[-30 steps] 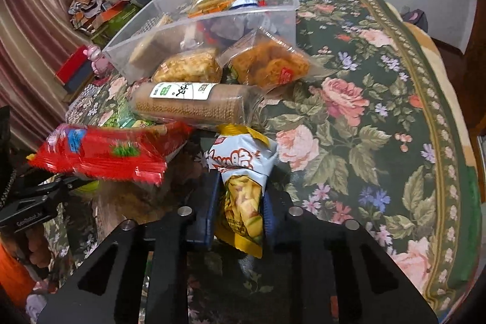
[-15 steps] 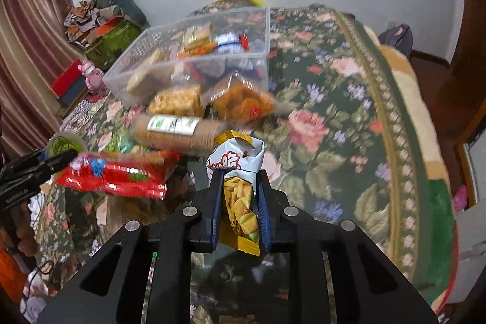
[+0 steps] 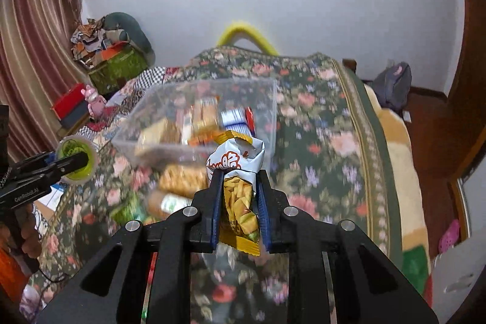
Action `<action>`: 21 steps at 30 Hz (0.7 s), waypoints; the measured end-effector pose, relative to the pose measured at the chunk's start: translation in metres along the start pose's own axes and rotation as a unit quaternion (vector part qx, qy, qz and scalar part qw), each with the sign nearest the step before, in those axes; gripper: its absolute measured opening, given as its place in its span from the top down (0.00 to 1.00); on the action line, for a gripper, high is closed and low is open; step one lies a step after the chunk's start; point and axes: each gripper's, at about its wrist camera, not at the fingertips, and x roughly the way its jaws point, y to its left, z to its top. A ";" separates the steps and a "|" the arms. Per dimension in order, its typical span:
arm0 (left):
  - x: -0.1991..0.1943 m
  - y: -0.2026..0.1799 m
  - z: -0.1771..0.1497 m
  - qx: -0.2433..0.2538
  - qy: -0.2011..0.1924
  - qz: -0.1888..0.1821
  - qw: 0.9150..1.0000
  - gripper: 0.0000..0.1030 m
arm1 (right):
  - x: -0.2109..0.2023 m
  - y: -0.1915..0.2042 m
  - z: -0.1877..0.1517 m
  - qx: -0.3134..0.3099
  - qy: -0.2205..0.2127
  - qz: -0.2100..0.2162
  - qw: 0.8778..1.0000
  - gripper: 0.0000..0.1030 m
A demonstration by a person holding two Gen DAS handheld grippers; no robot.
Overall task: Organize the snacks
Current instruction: 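Drop green cup into box with left tool while right tool drops yellow chip bag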
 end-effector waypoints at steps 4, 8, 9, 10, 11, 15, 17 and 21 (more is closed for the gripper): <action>0.010 0.000 0.019 0.008 -0.009 0.006 1.000 0.61 | 0.012 0.004 0.018 -0.010 -0.006 -0.005 1.000 0.82; 0.025 0.003 0.033 0.012 -0.008 0.013 1.000 0.61 | 0.028 0.003 0.032 -0.013 -0.004 -0.010 1.000 0.82; 0.029 0.003 0.036 0.013 -0.007 0.015 1.000 0.61 | 0.031 0.003 0.034 -0.013 -0.004 -0.011 1.000 0.82; 0.035 0.005 0.039 0.012 -0.006 0.015 1.000 0.61 | 0.035 0.003 0.037 -0.015 -0.003 -0.011 1.000 0.82; 0.039 0.005 0.042 0.011 -0.005 0.016 1.000 0.61 | 0.039 0.003 0.039 -0.016 -0.002 -0.012 1.000 0.82; 0.063 0.008 0.053 0.012 0.004 0.021 1.000 0.61 | 0.055 0.000 0.046 -0.018 0.004 -0.015 1.000 0.82; 0.075 0.010 0.056 0.013 0.009 0.023 1.000 0.61 | 0.064 -0.001 0.049 -0.018 0.008 -0.014 1.000 0.82; 0.097 0.012 0.062 0.016 0.019 0.031 0.999 0.61 | 0.080 -0.002 0.052 -0.019 0.018 -0.013 1.000 0.82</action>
